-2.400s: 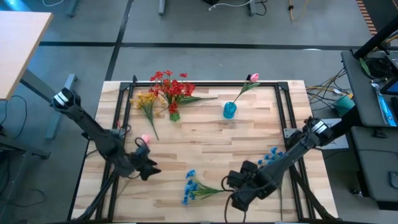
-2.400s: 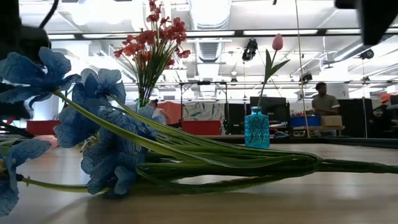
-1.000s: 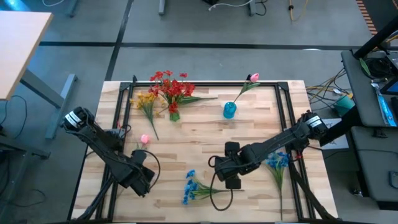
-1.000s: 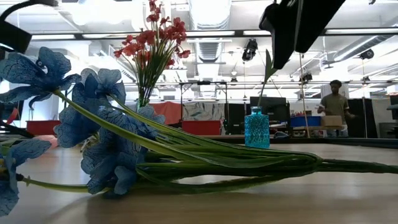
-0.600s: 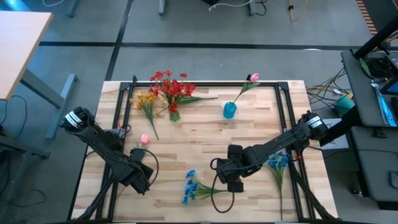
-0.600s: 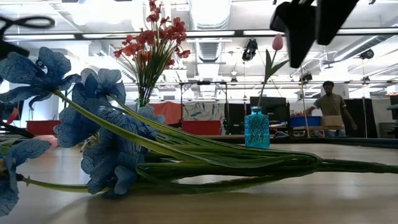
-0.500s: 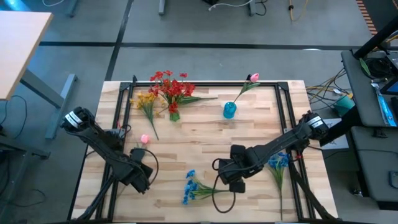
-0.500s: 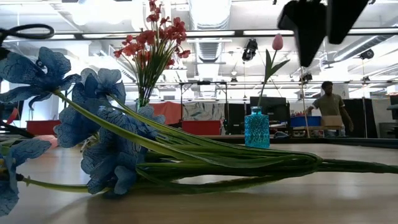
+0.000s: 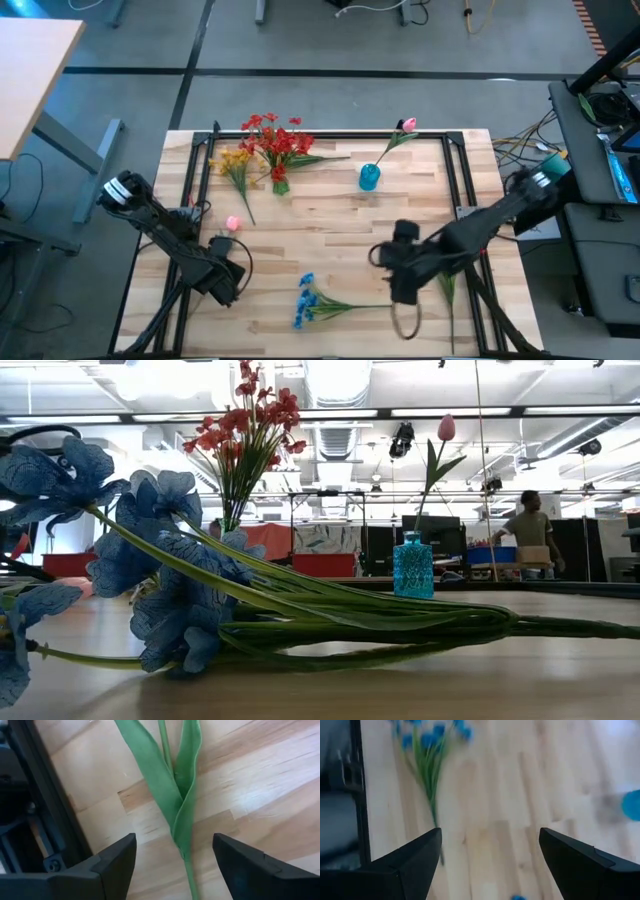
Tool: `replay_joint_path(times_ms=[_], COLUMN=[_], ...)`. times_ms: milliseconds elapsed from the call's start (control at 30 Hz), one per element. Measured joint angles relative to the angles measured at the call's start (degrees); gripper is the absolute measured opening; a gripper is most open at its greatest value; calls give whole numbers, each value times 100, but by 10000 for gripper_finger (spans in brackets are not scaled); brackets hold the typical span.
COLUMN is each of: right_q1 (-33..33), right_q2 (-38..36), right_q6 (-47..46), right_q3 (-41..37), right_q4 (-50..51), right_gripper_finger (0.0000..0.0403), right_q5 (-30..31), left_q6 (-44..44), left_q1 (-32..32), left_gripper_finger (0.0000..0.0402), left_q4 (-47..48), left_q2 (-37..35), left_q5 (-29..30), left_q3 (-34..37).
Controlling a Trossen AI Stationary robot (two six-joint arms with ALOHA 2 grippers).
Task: Sort flowers into vase by color
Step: Put the pink tulip into the blue vase
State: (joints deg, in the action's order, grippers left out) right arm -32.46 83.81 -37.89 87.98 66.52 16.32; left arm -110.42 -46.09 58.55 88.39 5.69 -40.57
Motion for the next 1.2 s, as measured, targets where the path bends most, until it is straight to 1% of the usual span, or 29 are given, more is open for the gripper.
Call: replay_joint_path(times_ms=[100,233,367,600,733,933,1100,1133,1200], right_q1=[-197,-464,-608,-604,-604,-630,-667,-667,-670], right_q2=[-482,-960,-1266,-1355,-1351,-1347,-1347,-1347,-1346], right_q6=[-224,-259,-205,-199,-209,-207,-202,-182,-82], right_q3=[-84,-238,-521,-1059,-1355,-1578,-1705,-1752,-1854], right_q4=[-92,-318,-628,-997,-1313,-1585,-1695,-1799,-2027], right_gripper_finger=[327,327,327,327,327,327,327,327,327], right_q5=[516,1071,1377,1385,1364,1324,1326,1326,1326], left_q6=[-6,-4,-4,-6,-8,-26,78,103,213], left_q1=[0,-2,-2,-1,0,0,-12,-43,-66], left_gripper_finger=[237,221,199,141,92,12,5,3,2], left_q4=[-27,-50,-93,-158,-261,-413,-414,-402,-416], left_q2=[3,12,12,14,19,19,10,4,-22], left_q5=[17,112,133,193,242,357,500,671,1247], left_q3=[36,17,44,78,84,89,32,0,-172])
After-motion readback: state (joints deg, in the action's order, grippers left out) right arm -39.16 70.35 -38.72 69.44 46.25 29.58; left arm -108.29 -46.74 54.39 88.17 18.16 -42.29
